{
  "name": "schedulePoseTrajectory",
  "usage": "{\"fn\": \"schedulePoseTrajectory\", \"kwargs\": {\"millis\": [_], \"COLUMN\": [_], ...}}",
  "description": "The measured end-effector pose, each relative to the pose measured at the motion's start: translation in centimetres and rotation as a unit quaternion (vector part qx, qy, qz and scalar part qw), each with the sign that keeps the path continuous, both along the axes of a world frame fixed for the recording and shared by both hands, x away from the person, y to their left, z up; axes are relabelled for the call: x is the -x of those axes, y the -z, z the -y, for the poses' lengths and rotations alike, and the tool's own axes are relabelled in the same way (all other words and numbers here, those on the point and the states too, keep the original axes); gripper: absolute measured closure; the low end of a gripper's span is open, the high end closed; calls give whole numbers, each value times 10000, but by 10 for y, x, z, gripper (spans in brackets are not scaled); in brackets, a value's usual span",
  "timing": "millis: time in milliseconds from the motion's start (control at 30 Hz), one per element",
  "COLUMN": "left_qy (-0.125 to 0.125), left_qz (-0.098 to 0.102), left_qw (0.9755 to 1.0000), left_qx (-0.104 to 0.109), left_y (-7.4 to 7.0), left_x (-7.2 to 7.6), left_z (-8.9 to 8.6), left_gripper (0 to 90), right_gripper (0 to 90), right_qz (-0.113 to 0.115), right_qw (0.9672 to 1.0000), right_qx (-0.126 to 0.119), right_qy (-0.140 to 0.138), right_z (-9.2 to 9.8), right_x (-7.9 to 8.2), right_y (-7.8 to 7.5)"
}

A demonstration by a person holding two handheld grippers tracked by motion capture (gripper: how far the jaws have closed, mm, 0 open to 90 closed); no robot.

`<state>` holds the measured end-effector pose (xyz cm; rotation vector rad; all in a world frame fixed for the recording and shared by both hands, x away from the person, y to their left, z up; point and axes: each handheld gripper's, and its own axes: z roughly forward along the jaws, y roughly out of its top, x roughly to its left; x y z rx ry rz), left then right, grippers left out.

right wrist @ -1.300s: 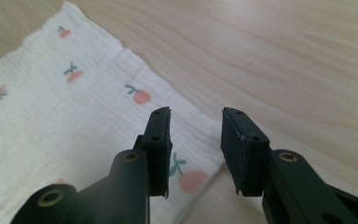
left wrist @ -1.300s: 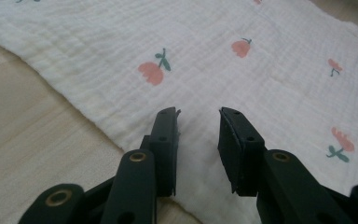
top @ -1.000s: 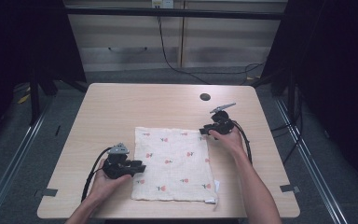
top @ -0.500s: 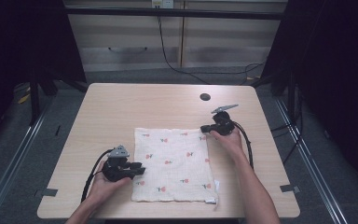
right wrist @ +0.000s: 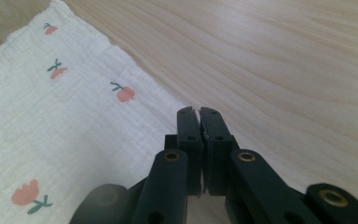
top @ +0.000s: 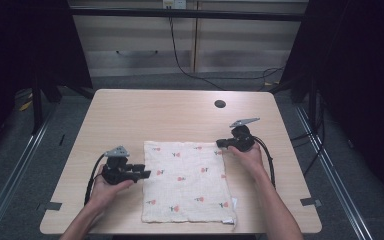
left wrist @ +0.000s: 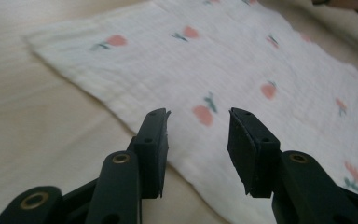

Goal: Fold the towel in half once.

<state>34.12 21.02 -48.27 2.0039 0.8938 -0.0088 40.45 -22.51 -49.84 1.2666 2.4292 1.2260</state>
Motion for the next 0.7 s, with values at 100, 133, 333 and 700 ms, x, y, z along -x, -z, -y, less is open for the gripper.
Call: {"fn": "schedulePoseTrajectory", "kwargs": {"millis": [100,133,333,700], "left_qy": [-54,-149,-485,-815], "left_qz": [49,97,4,-7], "left_qw": [10000,9998,9987,9963], "left_qx": [31,-7,-179,-271], "left_y": [-5,-5,3,17], "left_x": [-16,-22,-63,-93], "left_z": [-1,0,-4,4], "left_gripper": [573,573,586,595], "right_gripper": [881,881,881,881], "right_qz": [30,35,50,64], "right_qw": [10000,9999,9999,9997], "right_qx": [-56,-82,-125,-222], "right_qy": [31,46,31,22], "right_z": [3,3,4,8], "right_x": [3,4,8,6], "right_y": [-1,-1,-1,-2]}}
